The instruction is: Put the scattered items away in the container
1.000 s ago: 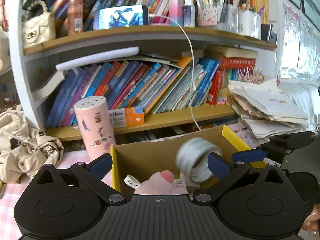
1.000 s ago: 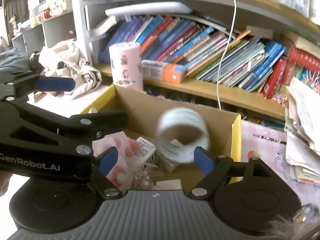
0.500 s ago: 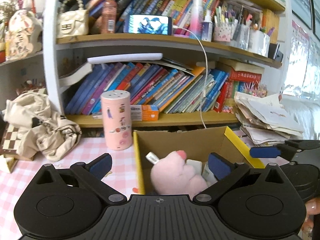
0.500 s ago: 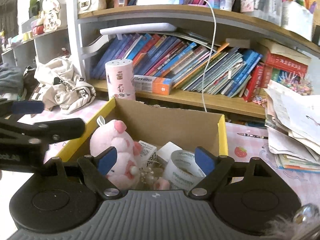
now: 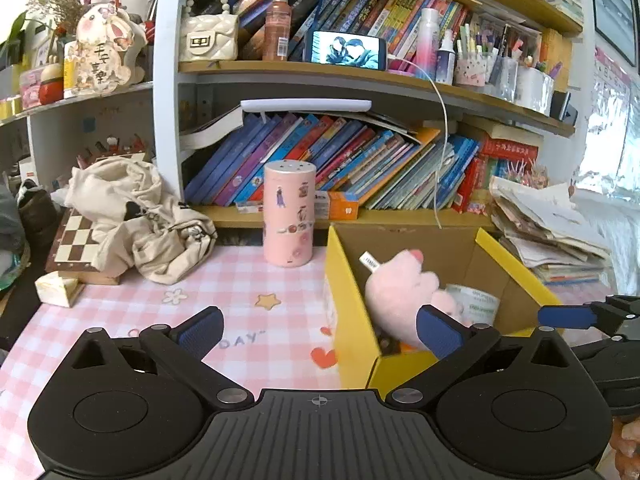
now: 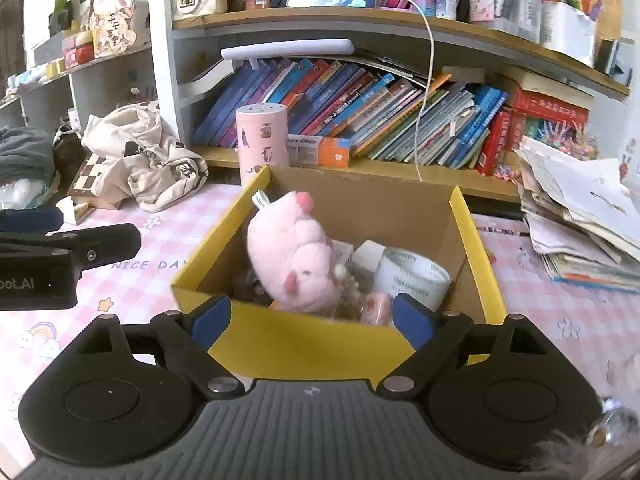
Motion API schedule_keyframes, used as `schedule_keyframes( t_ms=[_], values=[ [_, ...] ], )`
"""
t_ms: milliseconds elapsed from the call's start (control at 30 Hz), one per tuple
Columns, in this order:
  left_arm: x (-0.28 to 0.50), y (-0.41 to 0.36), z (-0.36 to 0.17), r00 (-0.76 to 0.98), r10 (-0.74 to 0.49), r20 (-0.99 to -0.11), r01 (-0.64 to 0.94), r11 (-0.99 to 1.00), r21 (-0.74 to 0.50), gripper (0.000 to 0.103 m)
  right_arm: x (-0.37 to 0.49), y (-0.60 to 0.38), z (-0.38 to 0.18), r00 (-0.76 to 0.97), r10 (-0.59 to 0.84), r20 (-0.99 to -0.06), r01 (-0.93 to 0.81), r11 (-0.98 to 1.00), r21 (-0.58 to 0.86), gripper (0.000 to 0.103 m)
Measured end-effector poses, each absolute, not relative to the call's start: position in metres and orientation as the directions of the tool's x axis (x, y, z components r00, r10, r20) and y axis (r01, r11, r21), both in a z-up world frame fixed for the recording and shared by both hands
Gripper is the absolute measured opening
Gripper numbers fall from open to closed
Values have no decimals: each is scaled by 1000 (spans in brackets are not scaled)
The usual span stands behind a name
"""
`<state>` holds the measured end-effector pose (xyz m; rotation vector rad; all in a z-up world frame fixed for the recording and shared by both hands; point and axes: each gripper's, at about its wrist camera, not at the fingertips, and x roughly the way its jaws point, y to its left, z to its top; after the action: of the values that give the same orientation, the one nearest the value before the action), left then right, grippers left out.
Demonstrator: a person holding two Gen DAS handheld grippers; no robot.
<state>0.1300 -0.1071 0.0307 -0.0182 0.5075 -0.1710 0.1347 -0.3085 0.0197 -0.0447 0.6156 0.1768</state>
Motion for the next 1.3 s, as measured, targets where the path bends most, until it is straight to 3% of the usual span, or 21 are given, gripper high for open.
schedule_keyframes(
  t_ms=[300,1300],
  values=[
    [100,-83,22,858,-157,-488,161,986,-34,103,98,-290,10,824,61,-563,-73,997,0,94],
    [49,-36,7,825,-160,-542,165,985,-38,103,37,-237,-1,788,31,-615,-44,999,-6,100]
  ],
)
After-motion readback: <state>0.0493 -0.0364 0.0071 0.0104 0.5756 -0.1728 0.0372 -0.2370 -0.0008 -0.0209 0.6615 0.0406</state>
